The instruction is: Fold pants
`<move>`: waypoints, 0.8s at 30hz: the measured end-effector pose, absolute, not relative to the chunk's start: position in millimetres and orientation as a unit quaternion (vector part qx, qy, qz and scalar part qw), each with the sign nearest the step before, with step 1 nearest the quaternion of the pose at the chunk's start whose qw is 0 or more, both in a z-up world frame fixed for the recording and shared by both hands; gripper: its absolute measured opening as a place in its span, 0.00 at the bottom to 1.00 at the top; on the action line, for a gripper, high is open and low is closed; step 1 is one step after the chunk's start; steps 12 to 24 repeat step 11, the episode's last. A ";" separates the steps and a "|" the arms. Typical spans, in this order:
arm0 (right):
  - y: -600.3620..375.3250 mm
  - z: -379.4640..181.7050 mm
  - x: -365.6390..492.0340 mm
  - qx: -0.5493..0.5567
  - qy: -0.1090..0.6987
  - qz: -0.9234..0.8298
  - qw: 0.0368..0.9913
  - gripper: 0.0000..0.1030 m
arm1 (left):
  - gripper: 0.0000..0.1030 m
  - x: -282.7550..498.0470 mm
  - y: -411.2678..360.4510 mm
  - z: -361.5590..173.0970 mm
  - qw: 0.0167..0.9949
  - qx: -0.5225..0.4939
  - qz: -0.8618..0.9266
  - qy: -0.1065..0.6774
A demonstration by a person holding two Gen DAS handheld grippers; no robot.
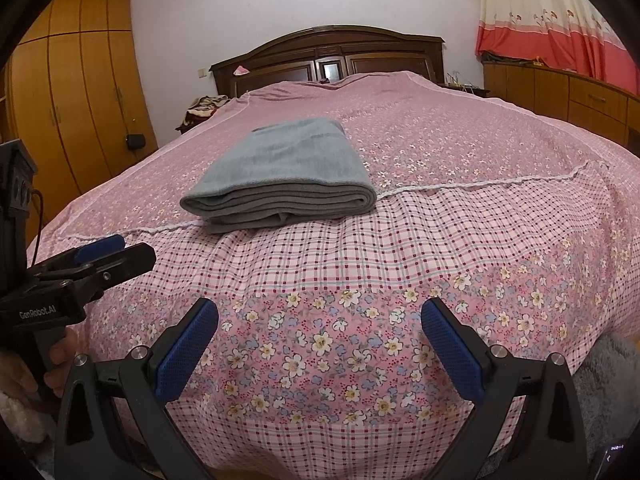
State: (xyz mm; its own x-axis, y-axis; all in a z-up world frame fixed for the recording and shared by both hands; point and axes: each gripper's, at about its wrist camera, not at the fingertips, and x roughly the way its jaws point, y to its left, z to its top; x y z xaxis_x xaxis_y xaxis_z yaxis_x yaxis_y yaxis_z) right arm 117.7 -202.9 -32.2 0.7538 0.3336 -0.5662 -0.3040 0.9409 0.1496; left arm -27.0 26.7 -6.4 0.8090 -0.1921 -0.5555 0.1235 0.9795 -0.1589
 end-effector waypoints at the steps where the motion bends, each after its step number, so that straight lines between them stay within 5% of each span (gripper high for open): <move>1: -203.0 -32.5 117.7 0.024 0.307 0.170 0.936 1.00 | 0.99 -26.9 26.7 -6.3 0.949 -0.058 -0.083 0.298; 24: -204.8 -36.5 118.8 0.025 0.311 0.167 0.935 1.00 | 0.99 -26.7 24.3 -6.8 0.948 -0.059 -0.083 0.302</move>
